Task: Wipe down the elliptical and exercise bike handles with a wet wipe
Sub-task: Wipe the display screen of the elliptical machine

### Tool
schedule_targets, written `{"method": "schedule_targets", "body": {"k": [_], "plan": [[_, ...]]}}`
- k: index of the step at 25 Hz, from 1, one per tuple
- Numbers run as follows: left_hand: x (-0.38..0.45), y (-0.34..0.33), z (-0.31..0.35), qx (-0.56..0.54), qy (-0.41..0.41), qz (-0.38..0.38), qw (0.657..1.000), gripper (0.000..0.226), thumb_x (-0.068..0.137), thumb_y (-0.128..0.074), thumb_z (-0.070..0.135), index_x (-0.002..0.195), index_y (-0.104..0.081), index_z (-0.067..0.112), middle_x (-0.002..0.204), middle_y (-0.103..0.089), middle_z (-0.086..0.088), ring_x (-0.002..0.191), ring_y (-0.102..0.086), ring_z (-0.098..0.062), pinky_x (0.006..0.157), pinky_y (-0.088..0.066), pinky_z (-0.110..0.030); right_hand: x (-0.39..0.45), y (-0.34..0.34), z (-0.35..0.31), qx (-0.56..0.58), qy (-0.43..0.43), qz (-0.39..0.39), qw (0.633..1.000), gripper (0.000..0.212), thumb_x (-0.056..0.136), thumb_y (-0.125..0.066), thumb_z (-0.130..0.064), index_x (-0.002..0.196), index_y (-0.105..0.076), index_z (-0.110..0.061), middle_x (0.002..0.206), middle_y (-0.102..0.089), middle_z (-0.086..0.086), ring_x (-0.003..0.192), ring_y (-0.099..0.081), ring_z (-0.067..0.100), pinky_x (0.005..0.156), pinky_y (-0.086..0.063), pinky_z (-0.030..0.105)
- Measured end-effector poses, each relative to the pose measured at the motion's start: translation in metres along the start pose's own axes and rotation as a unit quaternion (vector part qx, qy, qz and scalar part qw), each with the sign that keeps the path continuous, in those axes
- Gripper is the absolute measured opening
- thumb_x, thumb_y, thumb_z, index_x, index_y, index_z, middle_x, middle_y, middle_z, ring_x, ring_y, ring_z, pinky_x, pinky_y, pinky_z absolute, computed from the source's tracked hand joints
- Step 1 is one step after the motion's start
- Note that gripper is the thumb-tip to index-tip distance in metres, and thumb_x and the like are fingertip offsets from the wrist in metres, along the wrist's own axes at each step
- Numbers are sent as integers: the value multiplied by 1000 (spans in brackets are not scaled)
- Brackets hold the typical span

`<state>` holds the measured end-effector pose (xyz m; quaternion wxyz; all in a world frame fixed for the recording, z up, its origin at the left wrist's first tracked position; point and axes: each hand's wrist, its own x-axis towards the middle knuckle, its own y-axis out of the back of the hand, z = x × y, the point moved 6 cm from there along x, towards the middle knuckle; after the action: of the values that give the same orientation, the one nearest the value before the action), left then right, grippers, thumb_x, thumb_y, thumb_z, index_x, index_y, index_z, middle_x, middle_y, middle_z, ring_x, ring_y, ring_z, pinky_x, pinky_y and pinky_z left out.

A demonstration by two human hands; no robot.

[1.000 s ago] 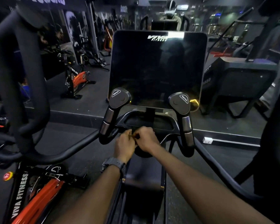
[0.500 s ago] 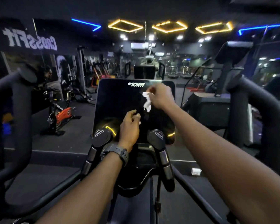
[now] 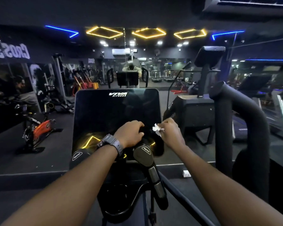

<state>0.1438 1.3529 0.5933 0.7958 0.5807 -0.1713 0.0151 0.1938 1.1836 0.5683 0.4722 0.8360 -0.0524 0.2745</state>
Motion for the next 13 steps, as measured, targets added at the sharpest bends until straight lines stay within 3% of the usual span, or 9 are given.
{"method": "schedule_targets", "body": {"k": [2, 5, 10, 13], "plan": [[17, -6, -6, 130, -41, -78, 988, 53, 96, -55, 30, 146, -41, 22, 152, -39, 2, 135, -43, -21, 106, -45, -41, 6, 2, -5, -43, 31, 13, 999, 20, 91, -67, -23, 110, -71, -21, 108, -59, -2, 92, -62, 22, 78, -54, 36], [36, -17, -20, 287, -88, -156, 941, 66, 95, -58, 36, 153, -29, 25, 160, -19, -1, 141, -31, -25, 105, -44, -44, 18, -5, 1, -81, 37, 63, 994, 19, 92, -64, -16, 107, -73, -23, 97, -60, -4, 84, -63, 20, 66, -52, 34], [50, -13, -23, 360, -196, -128, 903, 61, 94, -56, 43, 150, -34, 31, 153, -26, -2, 132, -37, -23, 98, -47, -38, -67, -57, 17, -71, 54, 11, 996, 19, 97, -52, -32, 108, -61, -20, 97, -50, -3, 86, -55, 20, 59, -47, 33], [58, -4, -23, 346, -276, -86, 893, 52, 96, -50, 45, 145, -40, 31, 146, -37, 3, 125, -43, -18, 96, -48, -34, 3, -28, 11, -108, 63, 84, 989, 6, 91, -64, -17, 96, -65, -14, 94, -54, 3, 83, -55, 23, 58, -51, 36]]}}
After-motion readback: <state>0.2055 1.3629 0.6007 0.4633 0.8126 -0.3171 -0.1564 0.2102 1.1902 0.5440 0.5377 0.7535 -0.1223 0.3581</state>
